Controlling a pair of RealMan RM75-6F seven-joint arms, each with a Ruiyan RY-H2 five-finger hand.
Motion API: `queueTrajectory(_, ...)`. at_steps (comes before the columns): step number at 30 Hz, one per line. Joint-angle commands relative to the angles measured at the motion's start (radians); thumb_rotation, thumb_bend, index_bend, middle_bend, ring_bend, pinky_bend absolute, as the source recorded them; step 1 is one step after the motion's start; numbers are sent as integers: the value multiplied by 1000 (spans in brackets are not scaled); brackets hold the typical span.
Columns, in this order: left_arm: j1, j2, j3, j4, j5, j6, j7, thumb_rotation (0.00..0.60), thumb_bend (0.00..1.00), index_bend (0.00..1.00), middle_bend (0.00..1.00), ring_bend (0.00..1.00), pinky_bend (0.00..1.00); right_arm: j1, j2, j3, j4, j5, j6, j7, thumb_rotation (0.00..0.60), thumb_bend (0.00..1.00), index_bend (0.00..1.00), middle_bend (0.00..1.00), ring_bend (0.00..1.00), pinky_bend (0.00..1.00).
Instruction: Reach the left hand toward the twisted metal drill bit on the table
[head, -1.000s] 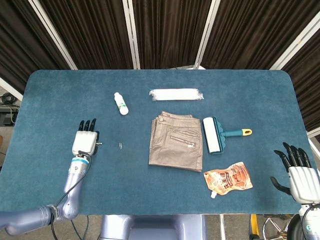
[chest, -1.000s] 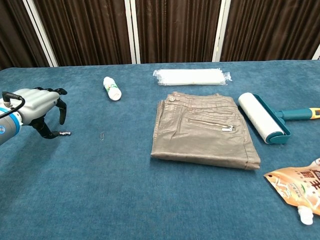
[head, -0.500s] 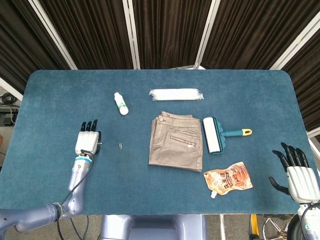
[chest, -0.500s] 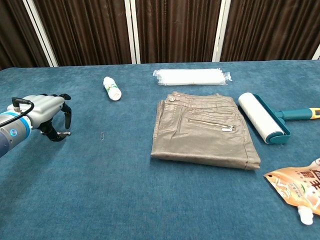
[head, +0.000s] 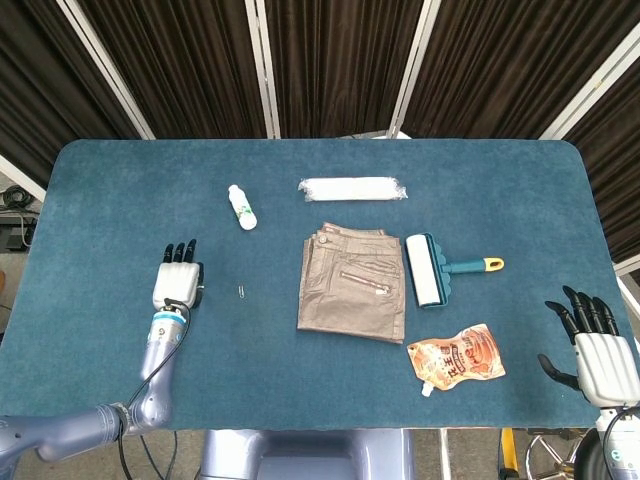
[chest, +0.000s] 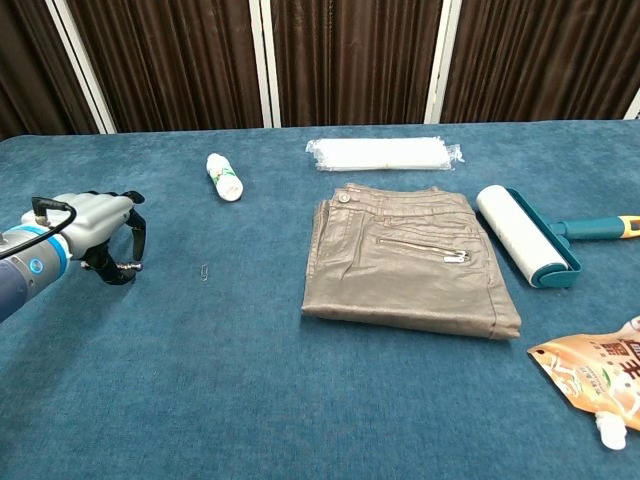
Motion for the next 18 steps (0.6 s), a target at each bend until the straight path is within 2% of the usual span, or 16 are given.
queueTrajectory(1,-3,-4,2,5,-2,-1,4,600,373,503,0,0,0,0,1,0,-1,1,-1,1,600,164,187,6,0,0)
queueTrajectory(18,-11,-27,9,34,-10,5,8,600,407,514,0,0,0,-2,3,1,-3,2,2,9,600,164,187,6,0,0)
